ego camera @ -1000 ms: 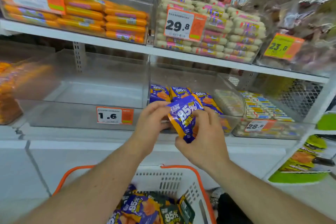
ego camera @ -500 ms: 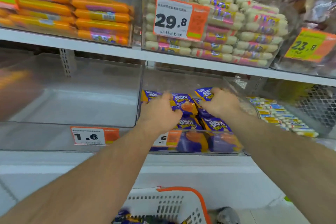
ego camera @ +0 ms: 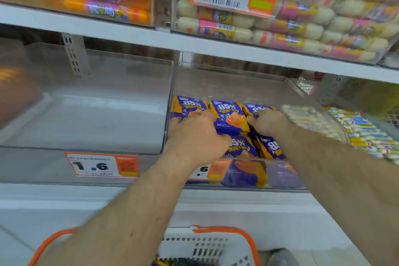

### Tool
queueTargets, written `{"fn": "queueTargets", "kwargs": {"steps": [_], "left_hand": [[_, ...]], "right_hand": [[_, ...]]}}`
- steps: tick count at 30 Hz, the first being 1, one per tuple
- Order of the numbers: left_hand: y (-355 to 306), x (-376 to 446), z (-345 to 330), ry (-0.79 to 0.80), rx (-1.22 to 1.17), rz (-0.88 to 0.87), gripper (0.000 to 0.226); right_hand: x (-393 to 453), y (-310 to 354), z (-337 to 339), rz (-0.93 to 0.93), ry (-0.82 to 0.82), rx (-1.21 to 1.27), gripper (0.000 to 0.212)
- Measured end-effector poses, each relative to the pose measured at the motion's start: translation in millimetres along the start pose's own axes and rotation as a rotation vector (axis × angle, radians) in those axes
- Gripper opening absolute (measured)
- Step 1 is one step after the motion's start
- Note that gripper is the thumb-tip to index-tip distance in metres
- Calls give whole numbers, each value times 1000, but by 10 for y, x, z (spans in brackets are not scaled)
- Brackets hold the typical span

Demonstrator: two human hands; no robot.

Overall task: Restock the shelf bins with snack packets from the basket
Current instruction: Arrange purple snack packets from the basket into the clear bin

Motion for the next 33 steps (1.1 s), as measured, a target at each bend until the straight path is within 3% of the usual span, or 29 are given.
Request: {"fn": "queueTargets", "kwargs": {"steps": [7,10,14,17,22,24,26,29,33], "left_hand": [[-36,-42,19,20,-43,-12,36],[-72,-79,42,22,-107,-39,40],[-177,-188,125,33,-302,-111,26],[-274,-392,256,2,-338,-207,22],[-41,-970,330,-16,-372,-226,22],[224,-1221,276,12,-381,-166,23],[571,-1465,163,79,-392,-52,22],[1087,-1810,-6,133,-419,119,19],[1598,-2202,-181,135,-449,279,14]], "right_hand": [[-63,12,32,14,49,77,56],[-146,-77,157,8,-19,117,58],[-520,-109,420,3,-114,169,55],[-1003,-9,686,30,-344,274,44],[-2174,444,839,396,-996,254,31],[-2547,533,713,442,-1116,315,22],[-2805,722,497,535,-1091,383,12],[-2975,1068,-29,640,-901,427,9],[-2929,1382,-946,524,-342,387,25]]}}
Point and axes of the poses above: each hand's wrist, its own x-axis towards the middle knuckle, its own z-axis out of the back of the hand, y = z × x, the point moved 8 cm from there along x, towards the middle knuckle, and after that the axes turned 12 degrees about -x, right-handed, at the moved point
